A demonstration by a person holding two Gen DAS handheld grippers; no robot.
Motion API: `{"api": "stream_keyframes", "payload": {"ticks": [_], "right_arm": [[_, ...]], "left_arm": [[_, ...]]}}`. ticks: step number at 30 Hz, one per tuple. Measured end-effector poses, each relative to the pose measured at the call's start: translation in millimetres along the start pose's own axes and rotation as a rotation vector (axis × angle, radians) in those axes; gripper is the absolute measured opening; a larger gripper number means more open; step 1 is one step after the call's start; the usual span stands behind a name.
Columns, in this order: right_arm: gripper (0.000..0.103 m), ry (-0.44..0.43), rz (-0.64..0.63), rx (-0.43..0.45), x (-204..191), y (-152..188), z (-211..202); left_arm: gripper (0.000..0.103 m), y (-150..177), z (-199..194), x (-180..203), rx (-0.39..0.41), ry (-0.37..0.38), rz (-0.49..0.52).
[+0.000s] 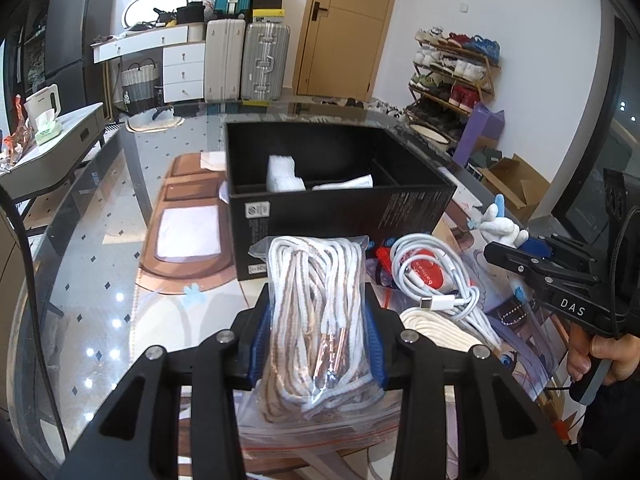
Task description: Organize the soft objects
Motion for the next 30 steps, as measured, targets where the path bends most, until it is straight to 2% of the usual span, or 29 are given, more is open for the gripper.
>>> {"api": "stream_keyframes", "payload": {"ticks": [11,30], "right_arm": [[0.036,-0.059,-0.021,0.066,-13.7,-23.1,-23.3],[0.036,-0.139,-0.060,0.133,-33.2,-71.6,-25.7]], "left_arm": [[0.038,-22.2,-26.0,-10.2,0.095,-0.014,-0.015],[0.039,-57.0,-25.0,-11.0,0.170,-0.040,0.021]]}}
Point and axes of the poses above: each gripper's, at about its wrist camera, not at the fingertips, and z roughly the way its jaws point, x to its right, y to its underside, the point moved 3 cm from there along z, roughly the way its jaws point, and after that the axes turned 7 degrees about x, right-handed, at the moved point
